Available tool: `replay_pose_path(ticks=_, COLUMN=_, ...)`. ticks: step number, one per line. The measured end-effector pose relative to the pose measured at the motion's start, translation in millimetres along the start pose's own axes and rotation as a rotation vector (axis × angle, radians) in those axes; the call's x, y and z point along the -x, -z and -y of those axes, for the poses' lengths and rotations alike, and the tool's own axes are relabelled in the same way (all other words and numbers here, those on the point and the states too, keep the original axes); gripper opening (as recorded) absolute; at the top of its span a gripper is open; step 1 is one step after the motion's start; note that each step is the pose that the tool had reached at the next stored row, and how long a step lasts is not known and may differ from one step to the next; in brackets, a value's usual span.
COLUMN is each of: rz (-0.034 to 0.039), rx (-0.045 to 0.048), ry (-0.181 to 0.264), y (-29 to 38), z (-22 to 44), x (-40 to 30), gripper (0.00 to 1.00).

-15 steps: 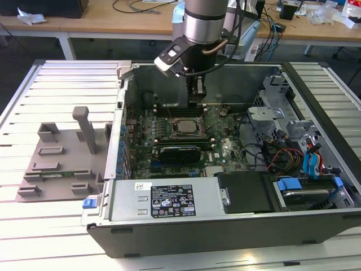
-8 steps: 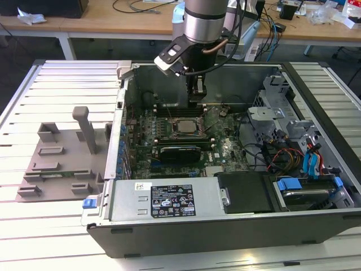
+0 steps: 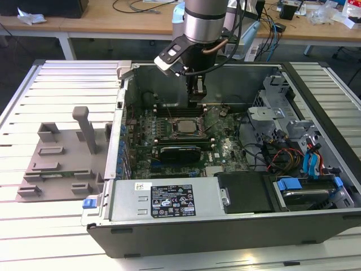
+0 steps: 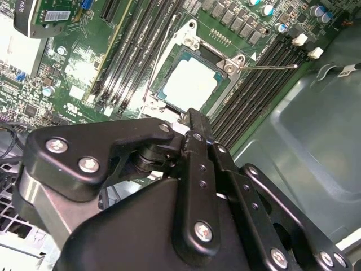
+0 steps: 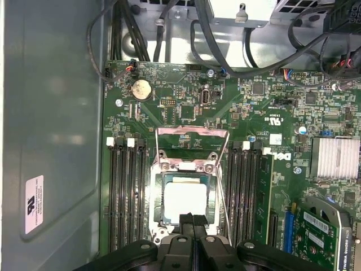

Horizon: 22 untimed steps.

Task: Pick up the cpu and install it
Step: 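Close the cpu cover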

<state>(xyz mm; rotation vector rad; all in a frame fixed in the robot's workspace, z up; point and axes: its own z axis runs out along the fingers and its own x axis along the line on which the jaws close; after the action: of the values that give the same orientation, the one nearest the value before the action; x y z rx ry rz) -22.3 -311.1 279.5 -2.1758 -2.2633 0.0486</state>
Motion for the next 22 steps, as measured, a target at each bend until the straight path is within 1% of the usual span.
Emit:
replay_pose_path(ticks=9, rz=-0.0020, rx=0.0001, ry=0.000, y=0.4, z=0.0, x=0.1, gripper=0.11)
replay_pose_path(ticks=11, rz=-0.0017, rx=0.0001, ry=0.000, y=16.1, z=0.4, x=0.3, gripper=0.11)
replay_pose_path(ticks=16, rz=-0.0017, rx=0.0000, ry=0.000, y=21.8, z=0.5, x=0.4, gripper=0.11)
replay_pose_path(ticks=22, rz=-0.0018, rx=0.0002, ry=0.000, y=23.8, z=0.5, x=0.4, gripper=0.11)
